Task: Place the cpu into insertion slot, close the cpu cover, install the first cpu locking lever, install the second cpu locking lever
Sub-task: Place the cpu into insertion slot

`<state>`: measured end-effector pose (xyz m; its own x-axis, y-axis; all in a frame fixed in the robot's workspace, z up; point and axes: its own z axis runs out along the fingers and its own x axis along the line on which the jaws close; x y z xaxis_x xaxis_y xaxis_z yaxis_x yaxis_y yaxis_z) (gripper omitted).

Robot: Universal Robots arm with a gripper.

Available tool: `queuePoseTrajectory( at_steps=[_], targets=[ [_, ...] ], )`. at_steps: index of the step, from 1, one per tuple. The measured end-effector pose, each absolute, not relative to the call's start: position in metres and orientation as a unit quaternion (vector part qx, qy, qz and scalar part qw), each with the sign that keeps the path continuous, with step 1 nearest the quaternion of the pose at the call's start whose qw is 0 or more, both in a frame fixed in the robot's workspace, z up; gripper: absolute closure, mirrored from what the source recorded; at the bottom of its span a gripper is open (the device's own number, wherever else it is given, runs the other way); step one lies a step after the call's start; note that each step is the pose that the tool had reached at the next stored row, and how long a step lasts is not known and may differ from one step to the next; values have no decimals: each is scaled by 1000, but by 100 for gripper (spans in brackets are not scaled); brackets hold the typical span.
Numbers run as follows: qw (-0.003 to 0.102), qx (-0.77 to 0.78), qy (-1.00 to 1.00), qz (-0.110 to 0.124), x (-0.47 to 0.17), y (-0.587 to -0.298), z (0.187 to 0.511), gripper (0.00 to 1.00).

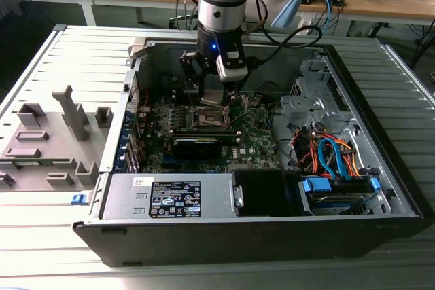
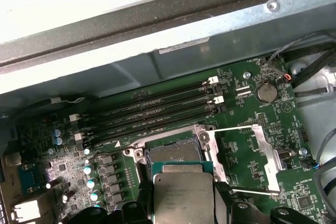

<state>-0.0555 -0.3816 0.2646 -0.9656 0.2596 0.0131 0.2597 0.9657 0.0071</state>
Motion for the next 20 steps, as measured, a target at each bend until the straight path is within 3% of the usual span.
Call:
queuePoseTrajectory(
  at_steps=[20],
  targets=[
    [6, -154, -988, -4, -55, -382, 263, 45]
  ],
)
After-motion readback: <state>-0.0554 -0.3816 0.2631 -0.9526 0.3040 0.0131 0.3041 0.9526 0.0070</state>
